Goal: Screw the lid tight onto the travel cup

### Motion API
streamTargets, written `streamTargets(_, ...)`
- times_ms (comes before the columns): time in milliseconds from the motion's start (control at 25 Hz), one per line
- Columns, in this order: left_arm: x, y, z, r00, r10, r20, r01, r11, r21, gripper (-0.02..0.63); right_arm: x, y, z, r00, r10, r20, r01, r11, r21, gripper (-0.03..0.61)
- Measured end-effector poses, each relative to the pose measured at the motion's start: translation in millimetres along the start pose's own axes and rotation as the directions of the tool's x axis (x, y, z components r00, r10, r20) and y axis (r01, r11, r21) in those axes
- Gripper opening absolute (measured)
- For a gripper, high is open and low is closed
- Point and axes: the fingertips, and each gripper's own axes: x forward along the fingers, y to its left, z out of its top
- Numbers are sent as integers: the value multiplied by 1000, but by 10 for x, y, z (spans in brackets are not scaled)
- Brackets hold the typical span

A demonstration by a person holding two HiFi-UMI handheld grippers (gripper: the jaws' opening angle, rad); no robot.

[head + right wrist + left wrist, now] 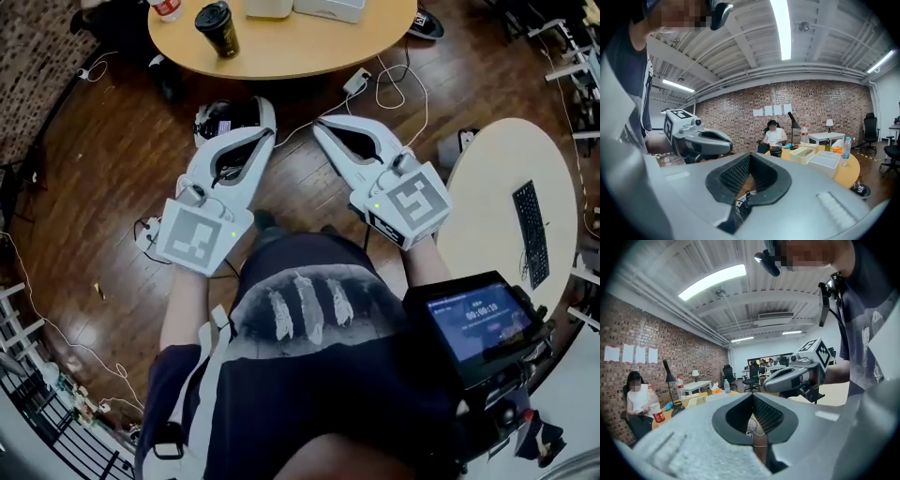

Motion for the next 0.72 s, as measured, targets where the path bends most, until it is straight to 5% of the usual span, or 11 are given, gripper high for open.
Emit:
streamTargets(360,223,-909,280,997,54,-54,-54,998,-12,3,-1049,-98,-101,998,39,49,-41,998,40,6)
streamTargets(720,-114,-1123,267,984,142,-106,-144,990,-8,3,-1104,217,-107,986,156,66,-158,987,38,6)
